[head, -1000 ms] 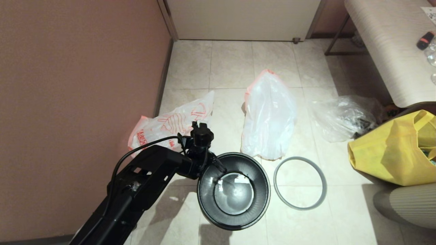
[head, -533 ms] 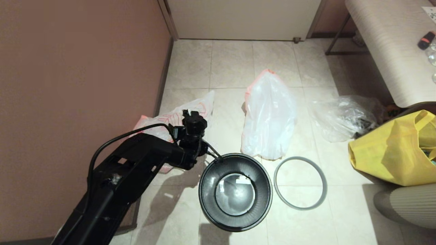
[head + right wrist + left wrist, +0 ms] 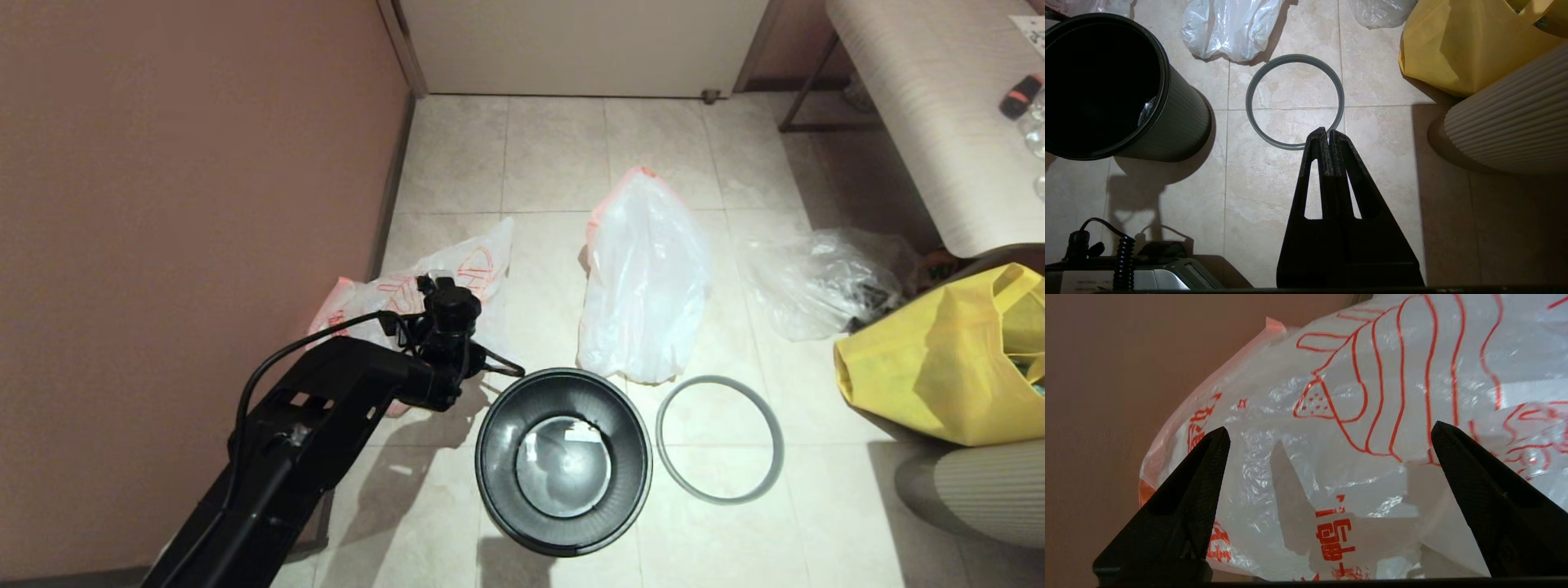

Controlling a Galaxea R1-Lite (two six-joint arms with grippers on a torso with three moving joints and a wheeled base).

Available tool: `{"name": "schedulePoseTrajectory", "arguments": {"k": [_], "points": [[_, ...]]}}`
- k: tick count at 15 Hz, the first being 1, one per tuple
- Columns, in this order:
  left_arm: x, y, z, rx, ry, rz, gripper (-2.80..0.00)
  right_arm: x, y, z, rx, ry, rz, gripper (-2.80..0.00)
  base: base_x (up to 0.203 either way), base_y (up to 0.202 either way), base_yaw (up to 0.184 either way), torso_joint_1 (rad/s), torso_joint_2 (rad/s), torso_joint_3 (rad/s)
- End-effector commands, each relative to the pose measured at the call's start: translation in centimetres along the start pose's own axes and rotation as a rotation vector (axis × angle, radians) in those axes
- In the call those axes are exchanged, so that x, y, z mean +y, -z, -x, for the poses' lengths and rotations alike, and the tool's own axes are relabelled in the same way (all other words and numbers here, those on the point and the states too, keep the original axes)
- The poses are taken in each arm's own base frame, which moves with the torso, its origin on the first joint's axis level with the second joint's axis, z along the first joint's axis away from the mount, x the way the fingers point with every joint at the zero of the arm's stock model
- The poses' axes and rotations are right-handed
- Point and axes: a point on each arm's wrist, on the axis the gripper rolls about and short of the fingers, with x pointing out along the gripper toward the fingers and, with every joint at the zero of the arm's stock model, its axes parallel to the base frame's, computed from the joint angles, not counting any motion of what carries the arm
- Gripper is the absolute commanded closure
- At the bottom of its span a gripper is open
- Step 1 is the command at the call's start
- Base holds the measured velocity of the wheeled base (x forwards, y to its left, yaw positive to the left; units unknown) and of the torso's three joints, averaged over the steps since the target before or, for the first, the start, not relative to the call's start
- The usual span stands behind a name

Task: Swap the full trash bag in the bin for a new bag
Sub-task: Pick up a new trash bag

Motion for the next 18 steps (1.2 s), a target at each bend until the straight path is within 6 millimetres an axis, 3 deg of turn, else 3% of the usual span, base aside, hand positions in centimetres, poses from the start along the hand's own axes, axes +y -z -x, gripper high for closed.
{"name": "schedulePoseTrajectory", "arguments": {"k": [1, 5, 7, 12, 16, 18], "points": [[-0.7, 2.1, -0.3, 0.020, -0.006, -0.031, -2.80, 0.0, 0.0, 0.0, 0.001, 0.000, 0.000, 0.00, 0.000, 0.000, 0.000, 0.000, 0.00, 0.000], [-1.6, 4.8, -0.3, 0.027, 0.065, -0.070, -2.80, 0.0, 0.0, 0.0, 0.001, 0.000, 0.000, 0.00, 0.000, 0.000, 0.000, 0.000, 0.00, 0.000], [-1.8, 4.7, -0.3, 0.018, 0.100, -0.048, -2.80, 0.0, 0.0, 0.0, 0.001, 0.000, 0.000, 0.00, 0.000, 0.000, 0.000, 0.000, 0.00, 0.000], [-1.5, 1.1, 1.3, -0.020, 0.117, 0.043, -2.80, 0.0, 0.0, 0.0, 0.001, 0.000, 0.000, 0.00, 0.000, 0.000, 0.000, 0.000, 0.00, 0.000], [-2.0, 1.8, 1.8, 0.002, 0.127, 0.002, -2.80, 0.0, 0.0, 0.0, 0.001, 0.000, 0.000, 0.00, 0.000, 0.000, 0.000, 0.000, 0.00, 0.000], [-2.4, 3.2, 1.7, 0.020, 0.135, -0.031, -2.80, 0.0, 0.0, 0.0, 0.001, 0.000, 0.000, 0.00, 0.000, 0.000, 0.000, 0.000, 0.00, 0.000]]}}
